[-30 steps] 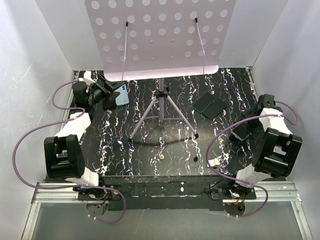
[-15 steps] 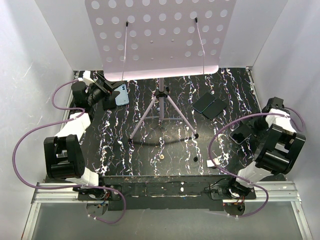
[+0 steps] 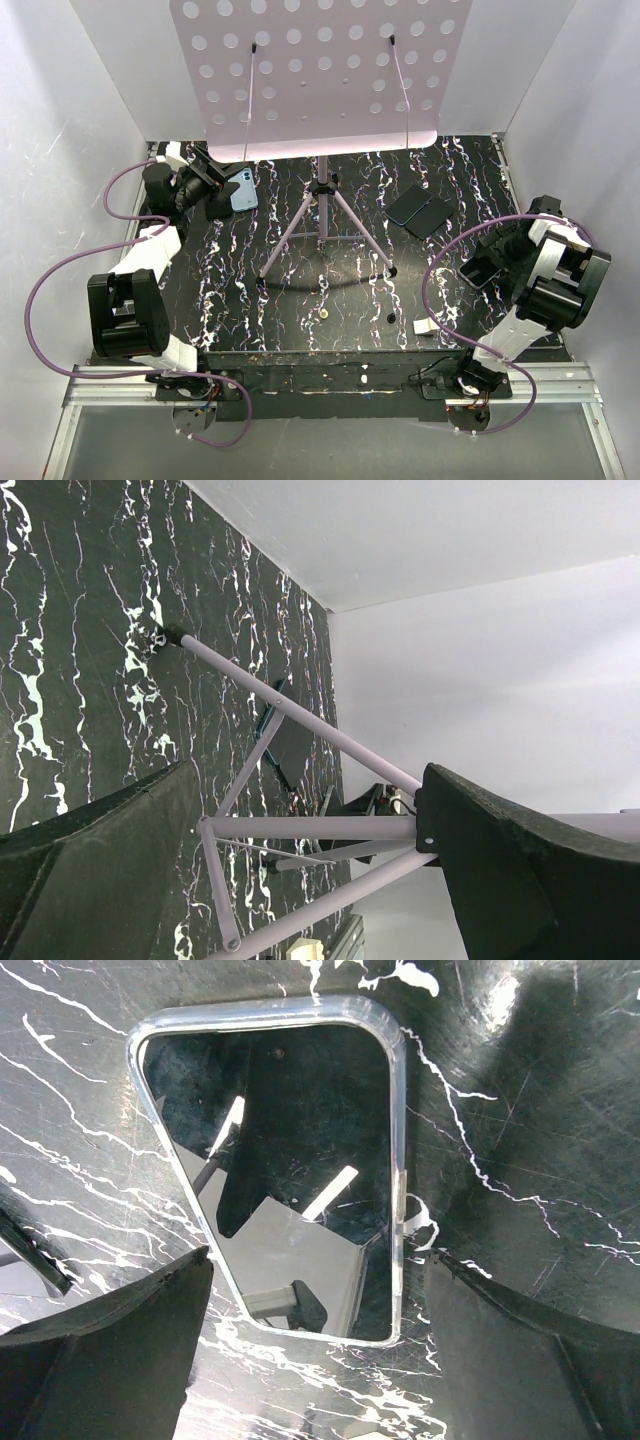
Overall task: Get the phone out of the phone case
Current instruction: Pick up the phone at the center of the board.
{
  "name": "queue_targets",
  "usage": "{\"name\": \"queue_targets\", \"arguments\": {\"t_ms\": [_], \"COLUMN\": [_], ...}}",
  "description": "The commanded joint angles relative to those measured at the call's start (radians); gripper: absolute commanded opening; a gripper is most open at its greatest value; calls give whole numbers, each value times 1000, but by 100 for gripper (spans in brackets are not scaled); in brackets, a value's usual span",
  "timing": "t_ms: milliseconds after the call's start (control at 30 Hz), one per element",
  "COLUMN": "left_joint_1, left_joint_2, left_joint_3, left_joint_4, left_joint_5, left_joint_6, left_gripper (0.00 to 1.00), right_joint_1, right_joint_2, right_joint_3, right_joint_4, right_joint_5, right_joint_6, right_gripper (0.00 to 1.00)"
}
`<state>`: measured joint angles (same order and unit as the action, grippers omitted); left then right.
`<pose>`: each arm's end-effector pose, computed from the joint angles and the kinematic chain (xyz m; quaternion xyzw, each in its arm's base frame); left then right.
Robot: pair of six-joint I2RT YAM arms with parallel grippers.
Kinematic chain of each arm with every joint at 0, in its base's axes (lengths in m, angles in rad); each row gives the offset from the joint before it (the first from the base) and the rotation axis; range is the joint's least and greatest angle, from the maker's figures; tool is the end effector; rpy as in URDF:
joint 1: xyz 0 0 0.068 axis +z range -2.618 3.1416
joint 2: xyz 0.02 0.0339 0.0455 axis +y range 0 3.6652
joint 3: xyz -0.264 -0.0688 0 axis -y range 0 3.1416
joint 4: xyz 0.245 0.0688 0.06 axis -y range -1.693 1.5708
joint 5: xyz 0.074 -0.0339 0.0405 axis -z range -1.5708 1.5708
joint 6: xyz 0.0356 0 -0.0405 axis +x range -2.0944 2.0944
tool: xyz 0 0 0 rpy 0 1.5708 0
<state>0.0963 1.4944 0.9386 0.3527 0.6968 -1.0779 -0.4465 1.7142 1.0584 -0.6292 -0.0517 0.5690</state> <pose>0.3395 0.0098 0.2780 -0.2240 0.7261 -0.5133 0.3990 0.2889 -0.1363 0.1678 0.4779 0.8664 0.0343 0.1405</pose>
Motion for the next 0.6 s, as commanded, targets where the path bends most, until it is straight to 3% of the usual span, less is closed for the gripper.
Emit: {"name": "queue_targets", "arguments": {"t_ms": [0, 567], "left_joint_1": [6, 5], "left_joint_2": [-19, -17], "left_joint_3": [-6, -6], "left_joint_4": [14, 5], "left_joint_5": [7, 1], "left_joint_6": [10, 13], "left_gripper": [98, 98], "right_joint_1": [-12, -3], "right_joint_2": [-1, 87], "right_joint_3": [29, 98], "right_joint_4": [26, -52], "right_joint_5": [-1, 47], "right_joint_6": [11, 35], "right_gripper": [92, 93]}}
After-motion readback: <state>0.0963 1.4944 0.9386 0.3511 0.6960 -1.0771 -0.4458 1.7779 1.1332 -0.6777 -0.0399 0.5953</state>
